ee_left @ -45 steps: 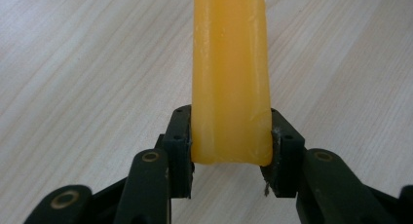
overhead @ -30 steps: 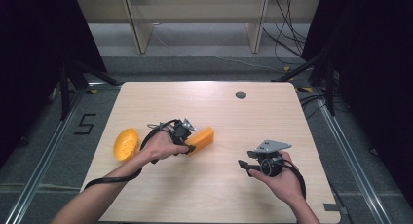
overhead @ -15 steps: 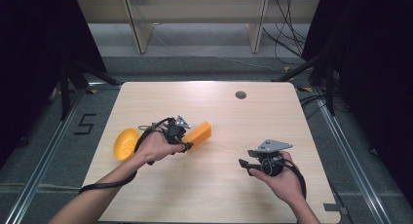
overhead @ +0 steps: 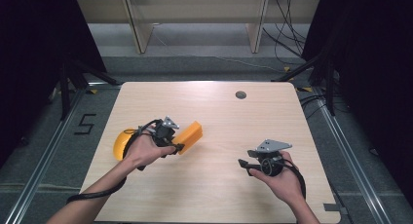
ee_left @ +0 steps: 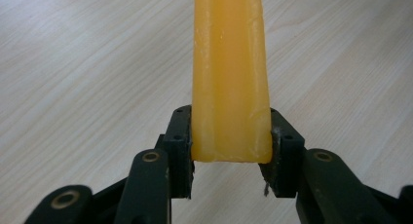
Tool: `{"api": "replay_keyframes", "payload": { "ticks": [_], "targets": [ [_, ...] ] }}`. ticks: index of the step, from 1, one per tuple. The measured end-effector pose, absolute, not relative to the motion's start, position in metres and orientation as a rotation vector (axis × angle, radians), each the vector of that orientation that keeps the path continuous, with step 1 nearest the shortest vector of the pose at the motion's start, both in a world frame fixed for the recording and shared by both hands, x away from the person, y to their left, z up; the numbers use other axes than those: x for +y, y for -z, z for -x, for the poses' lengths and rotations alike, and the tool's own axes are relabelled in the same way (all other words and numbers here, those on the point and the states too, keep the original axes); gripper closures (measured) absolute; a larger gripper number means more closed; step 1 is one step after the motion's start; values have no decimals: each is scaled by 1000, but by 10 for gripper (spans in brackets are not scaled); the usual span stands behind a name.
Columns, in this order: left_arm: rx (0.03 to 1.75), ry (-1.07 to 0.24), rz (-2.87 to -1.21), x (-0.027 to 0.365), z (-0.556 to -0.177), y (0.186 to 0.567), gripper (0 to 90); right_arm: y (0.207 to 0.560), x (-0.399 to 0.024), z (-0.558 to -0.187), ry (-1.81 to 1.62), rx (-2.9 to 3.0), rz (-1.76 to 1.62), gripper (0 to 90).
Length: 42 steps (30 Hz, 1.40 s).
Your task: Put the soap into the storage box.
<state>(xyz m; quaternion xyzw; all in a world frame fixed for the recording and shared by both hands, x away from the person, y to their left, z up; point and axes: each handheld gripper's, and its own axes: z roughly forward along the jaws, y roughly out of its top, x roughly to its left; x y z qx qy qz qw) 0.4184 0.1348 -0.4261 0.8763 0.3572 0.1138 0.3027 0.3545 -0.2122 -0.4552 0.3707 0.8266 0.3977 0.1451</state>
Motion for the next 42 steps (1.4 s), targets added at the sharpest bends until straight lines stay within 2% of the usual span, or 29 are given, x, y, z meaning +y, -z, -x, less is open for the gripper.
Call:
{"api": "replay_keyframes", "payload": {
  "ticks": [15, 22, 35, 42],
  "targets": [
    [1097, -312, -2245, 160, -412, 410, 606, 455, -213, -354, -1143, 2379, -1074, 484],
    [1164, -350, -2162, 175, -407, 407, 606, 454, -212, -353, -1138, 2383, -1085, 484],
    [1225, -441, -2111, 208, -390, 407, 605, 455, -210, -354, -1139, 2386, -1073, 482],
    [1329, -453, -2028, 231, -384, 411, 606, 456, -210, -354, -1143, 2378, -1063, 481]
  ]
}}
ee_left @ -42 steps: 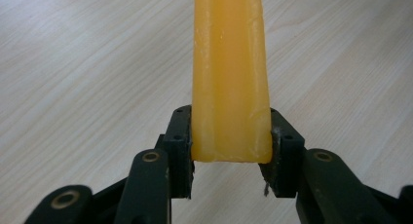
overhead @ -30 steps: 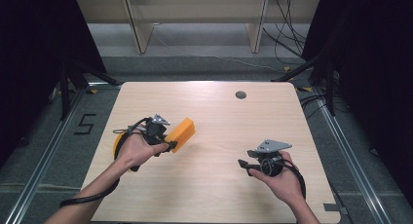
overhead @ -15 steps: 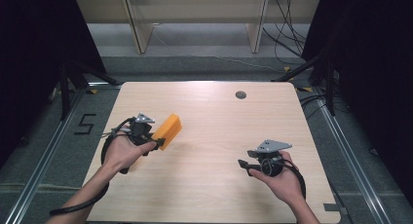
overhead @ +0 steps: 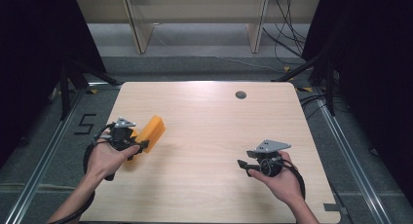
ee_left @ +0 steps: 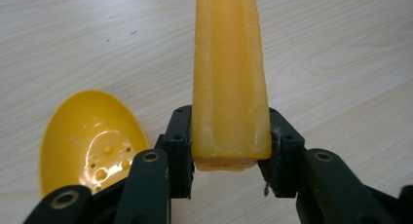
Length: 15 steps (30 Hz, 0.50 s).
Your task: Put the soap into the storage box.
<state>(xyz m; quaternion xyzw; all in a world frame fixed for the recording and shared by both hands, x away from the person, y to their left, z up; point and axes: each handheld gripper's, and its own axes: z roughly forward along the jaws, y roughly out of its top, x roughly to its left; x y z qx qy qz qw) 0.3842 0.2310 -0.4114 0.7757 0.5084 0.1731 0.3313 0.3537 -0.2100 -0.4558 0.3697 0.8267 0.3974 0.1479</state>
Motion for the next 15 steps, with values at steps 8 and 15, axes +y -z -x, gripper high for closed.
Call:
{"api": "replay_keyframes", "payload": {
  "ticks": [8, 15],
  "targets": [
    [1404, -475, -2006, 247, -383, 413, 605, 455, -210, -353, -1138, 2388, -1095, 481],
    [1441, -491, -1975, 257, -380, 411, 606, 456, -210, -353, -1138, 2386, -1088, 480]
  ]
}}
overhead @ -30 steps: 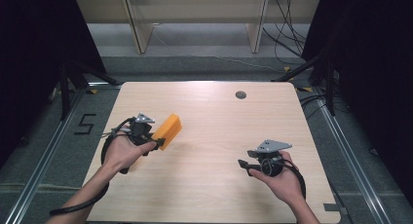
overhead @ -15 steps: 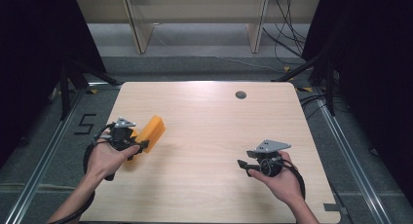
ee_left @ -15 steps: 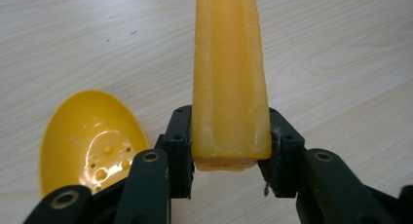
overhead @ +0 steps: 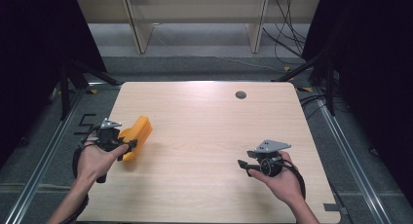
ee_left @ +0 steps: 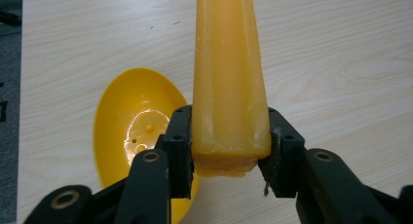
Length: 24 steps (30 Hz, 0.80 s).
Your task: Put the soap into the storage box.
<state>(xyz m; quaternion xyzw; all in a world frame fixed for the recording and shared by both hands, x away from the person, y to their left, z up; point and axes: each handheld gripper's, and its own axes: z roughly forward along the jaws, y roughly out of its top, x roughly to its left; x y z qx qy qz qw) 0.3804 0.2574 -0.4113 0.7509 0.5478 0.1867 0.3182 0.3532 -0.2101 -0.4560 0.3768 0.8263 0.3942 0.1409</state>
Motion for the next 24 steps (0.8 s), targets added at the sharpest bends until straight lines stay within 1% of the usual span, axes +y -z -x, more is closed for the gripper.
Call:
{"api": "replay_keyframes", "payload": {
  "ticks": [6, 24],
  "targets": [
    [1470, -518, -1930, 265, -379, 411, 606, 456, -210, -353, -1149, 2386, -1082, 480],
    [1551, -540, -1888, 281, -377, 413, 606, 457, -209, -353, -1144, 2392, -1082, 478]
  ]
}}
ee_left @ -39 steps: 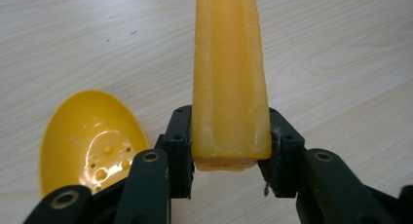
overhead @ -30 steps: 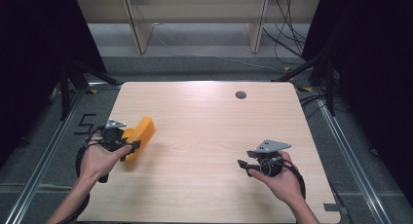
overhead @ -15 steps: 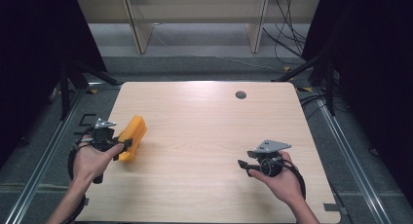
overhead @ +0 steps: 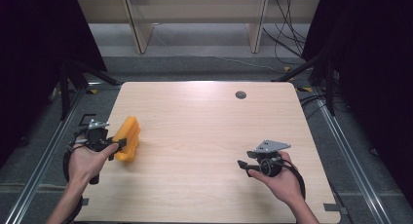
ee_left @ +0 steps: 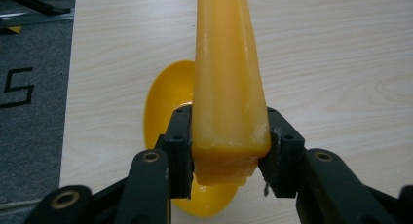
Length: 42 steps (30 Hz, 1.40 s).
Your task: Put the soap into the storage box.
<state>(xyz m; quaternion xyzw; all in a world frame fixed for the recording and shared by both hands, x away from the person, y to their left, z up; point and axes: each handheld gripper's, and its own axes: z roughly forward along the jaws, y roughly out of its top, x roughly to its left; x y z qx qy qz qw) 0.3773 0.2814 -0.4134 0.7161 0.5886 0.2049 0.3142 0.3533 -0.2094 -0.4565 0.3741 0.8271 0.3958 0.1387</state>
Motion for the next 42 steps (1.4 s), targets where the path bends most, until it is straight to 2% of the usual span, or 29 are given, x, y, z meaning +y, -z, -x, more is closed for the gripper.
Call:
{"api": "replay_keyframes", "payload": {
  "ticks": [24, 42],
  "targets": [
    [1591, -599, -1819, 290, -367, 407, 607, 457, -209, -354, -1141, 2391, -1073, 478],
    [1632, -596, -1811, 290, -373, 420, 607, 458, -209, -354, -1137, 2400, -1075, 477]
  ]
}}
